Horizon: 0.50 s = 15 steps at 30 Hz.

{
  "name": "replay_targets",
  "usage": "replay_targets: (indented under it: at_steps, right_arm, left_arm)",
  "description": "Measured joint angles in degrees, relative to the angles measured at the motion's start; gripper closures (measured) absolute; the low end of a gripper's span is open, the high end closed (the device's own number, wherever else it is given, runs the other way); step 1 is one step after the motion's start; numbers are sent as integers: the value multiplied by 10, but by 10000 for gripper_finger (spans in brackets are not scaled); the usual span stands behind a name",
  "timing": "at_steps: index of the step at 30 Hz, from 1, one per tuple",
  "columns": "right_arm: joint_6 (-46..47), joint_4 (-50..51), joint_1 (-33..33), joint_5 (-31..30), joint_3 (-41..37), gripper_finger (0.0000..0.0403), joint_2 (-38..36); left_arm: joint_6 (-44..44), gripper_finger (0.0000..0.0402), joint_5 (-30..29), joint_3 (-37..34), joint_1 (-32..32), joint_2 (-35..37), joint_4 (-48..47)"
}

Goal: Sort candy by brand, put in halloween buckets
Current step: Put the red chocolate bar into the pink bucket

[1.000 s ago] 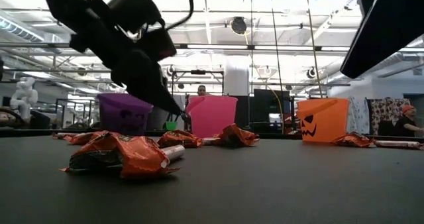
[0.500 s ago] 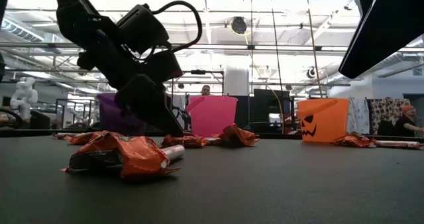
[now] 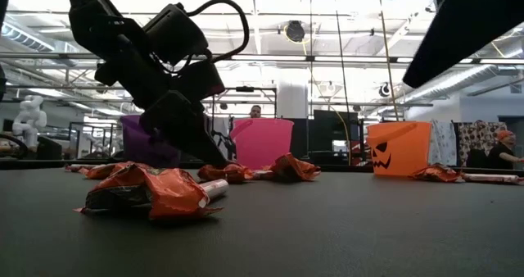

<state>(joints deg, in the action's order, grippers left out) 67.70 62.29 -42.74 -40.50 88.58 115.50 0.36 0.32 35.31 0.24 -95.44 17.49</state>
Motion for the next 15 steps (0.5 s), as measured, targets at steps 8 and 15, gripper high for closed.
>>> replay_targets:
  at_steps: [8,15]
  right_arm:
    - [-9,-6,1,-17,0,211,0]
    - [-11,-12,2,-33,0,211,0]
  left_arm:
    - [5,399,0,0,-8,14,14]
    - [14,399,0,18,-8,89,-61]
